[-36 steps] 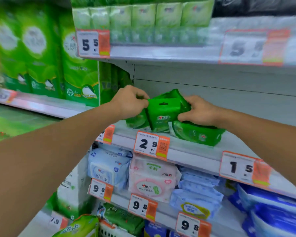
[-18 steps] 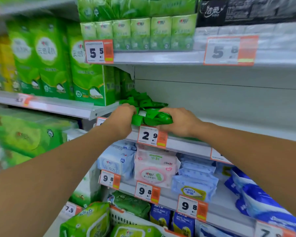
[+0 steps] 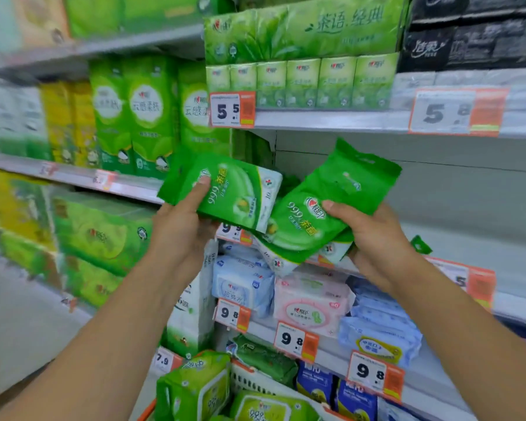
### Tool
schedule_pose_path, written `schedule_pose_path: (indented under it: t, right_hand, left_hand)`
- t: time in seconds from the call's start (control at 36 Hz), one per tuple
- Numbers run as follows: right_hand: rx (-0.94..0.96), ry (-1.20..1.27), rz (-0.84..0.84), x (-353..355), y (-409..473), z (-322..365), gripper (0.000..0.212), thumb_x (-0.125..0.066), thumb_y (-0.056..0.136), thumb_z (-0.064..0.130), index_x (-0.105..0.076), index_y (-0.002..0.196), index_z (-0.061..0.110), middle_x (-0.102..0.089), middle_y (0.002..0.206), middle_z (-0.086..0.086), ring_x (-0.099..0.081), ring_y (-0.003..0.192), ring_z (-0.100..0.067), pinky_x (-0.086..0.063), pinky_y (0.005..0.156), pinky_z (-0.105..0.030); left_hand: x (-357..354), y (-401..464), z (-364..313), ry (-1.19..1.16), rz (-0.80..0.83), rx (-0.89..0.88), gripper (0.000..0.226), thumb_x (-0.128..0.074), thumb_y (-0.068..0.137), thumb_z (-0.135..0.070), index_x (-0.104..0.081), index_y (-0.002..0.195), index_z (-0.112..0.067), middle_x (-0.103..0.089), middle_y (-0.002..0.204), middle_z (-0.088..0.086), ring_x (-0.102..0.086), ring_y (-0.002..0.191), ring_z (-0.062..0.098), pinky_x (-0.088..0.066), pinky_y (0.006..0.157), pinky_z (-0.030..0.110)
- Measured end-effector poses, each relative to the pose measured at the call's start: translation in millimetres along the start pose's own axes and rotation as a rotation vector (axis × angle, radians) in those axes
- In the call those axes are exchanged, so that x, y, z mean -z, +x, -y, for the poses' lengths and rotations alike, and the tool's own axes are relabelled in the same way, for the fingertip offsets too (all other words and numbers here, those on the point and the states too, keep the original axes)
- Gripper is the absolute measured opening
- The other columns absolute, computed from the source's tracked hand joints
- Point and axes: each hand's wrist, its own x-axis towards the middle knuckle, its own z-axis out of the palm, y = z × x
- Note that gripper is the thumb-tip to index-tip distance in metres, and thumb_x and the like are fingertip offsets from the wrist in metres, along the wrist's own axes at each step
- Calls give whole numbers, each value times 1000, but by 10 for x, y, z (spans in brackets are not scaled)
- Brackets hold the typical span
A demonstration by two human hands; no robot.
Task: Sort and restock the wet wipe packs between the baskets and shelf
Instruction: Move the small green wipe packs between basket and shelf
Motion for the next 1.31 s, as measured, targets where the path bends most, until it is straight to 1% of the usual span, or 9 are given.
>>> schedule_pose_path:
  t: [0.28, 0.44, 0.58, 0.69, 0.83, 0.92, 1.08, 1.22, 1.31]
  right_hand:
    - [-445, -7, 158, 476, -513, -455, 38, -69, 74, 9, -70, 113, 8, -72, 116, -17, -75, 93, -25, -60, 83, -41]
    - [-563, -133, 333, 611, -629, -544, 80, -102, 25, 30, -79, 100, 14, -74, 111, -13, -74, 97, -26, -61, 71, -33]
    - [-689, -201, 306, 644, -668, -622, 42, -75, 71, 7, -70, 113, 7, -73, 114, -17, -74, 96, -27, -62, 79, -38]
    - [-849, -409, 368, 727, -733, -857, 46, -75, 79, 13, -66, 123, 3, -70, 120, -17, -68, 112, -32, -53, 98, -51]
    - [-886, -956, 404, 770, -757, -1010, 61, -76, 84, 45, -58, 125, 4, -68, 121, -15, -63, 93, -24, -48, 66, -29]
    - [-892, -735, 393, 744, -705, -1022, 52, -74, 86, 41, -61, 124, 7, -74, 110, -12, -71, 100, -30, -56, 91, -50]
    - [-883, -379, 410, 729, -670, -878, 34, -66, 94, 19, -63, 127, 12, -73, 116, -10, -70, 108, -25, -58, 84, -39]
    - [-1040, -1028, 721, 860, -786, -1028, 45, -73, 90, 21, -59, 129, 5, -72, 114, -15, -71, 103, -36, -60, 83, -48]
    - [-807, -1236, 636, 856, -660, -939, 49, -75, 89, 23, -56, 129, 0, -71, 105, -23, -74, 86, -35, -61, 76, -48]
  left_hand:
    - [793, -407, 282, 370, 81, 415, 29, -49, 102, -33, -64, 118, -15, -76, 101, 7, -73, 80, 18, -60, 61, 33]
    - [931, -527, 432, 676, 248, 606, 25, -48, 102, -32, -65, 110, -15, -75, 92, 5, -71, 81, 23, -60, 66, 38]
    - [976, -532, 720, 1005, 444, 774, 24, -52, 101, -31, -64, 114, -14, -74, 108, 9, -71, 90, 29, -56, 85, 46]
    - [905, -643, 1075, 1287, 578, 873, 39, -52, 101, -36, -57, 130, -11, -66, 126, 8, -69, 101, 36, -56, 91, 49]
    - [622, -550, 1278, 1411, 526, 670, 64, -45, 95, -60, -46, 140, -15, -58, 129, 5, -59, 108, 23, -54, 92, 41]
    - [431, -508, 1339, 1122, 468, 661, 78, -52, 86, -70, -42, 145, -22, -52, 138, 4, -54, 117, 24, -51, 95, 40]
    - [258, -526, 1379, 869, 541, 607, 32, -62, 96, -35, -65, 115, -9, -73, 111, 9, -73, 93, 27, -60, 85, 41]
    - [354, -398, 1385, 1534, 862, 320, 26, -60, 97, -34, -72, 91, -11, -74, 86, 2, -70, 72, 15, -55, 62, 23]
    - [331, -311, 1428, 1628, 857, 79, 25, -62, 94, -39, -72, 101, -18, -70, 92, -4, -64, 78, 10, -45, 65, 20]
